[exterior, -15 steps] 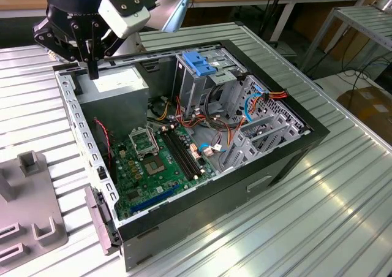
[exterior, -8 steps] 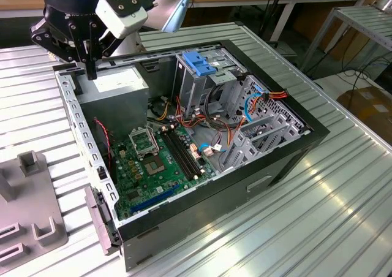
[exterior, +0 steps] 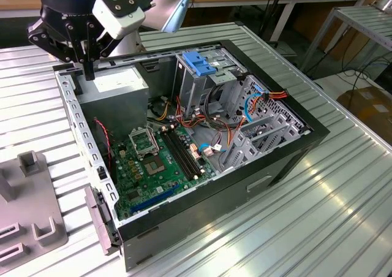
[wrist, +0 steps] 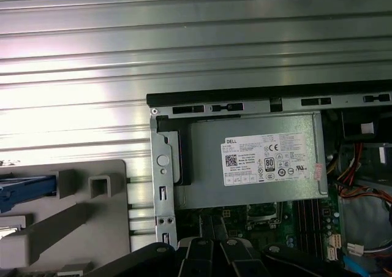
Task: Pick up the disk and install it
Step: 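Reach for the disk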
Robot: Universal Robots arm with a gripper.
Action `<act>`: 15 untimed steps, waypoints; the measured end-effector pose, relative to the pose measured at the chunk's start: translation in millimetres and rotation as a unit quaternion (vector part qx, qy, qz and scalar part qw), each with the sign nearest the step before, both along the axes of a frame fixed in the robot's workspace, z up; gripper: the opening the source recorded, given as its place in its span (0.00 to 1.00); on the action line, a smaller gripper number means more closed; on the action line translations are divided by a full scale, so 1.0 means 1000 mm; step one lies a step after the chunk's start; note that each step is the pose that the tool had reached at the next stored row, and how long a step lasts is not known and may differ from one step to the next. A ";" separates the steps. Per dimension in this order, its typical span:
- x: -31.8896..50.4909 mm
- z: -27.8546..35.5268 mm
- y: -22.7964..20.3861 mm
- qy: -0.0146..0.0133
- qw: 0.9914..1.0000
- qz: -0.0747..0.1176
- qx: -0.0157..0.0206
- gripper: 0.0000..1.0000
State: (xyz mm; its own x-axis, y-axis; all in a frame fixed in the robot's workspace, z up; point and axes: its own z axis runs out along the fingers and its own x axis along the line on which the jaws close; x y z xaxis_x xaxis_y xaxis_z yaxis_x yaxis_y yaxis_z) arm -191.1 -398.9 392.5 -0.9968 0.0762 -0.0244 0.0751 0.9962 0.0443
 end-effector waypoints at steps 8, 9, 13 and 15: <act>-0.0021 -0.0001 0.0000 0.000 1.000 0.000 0.000 0.10; -0.0024 -0.0001 0.0000 0.000 1.000 0.000 0.000 0.10; -0.0039 -0.0002 0.0000 0.000 1.000 0.000 0.000 0.10; -0.0044 -0.0003 0.0000 0.000 1.000 0.000 0.000 0.10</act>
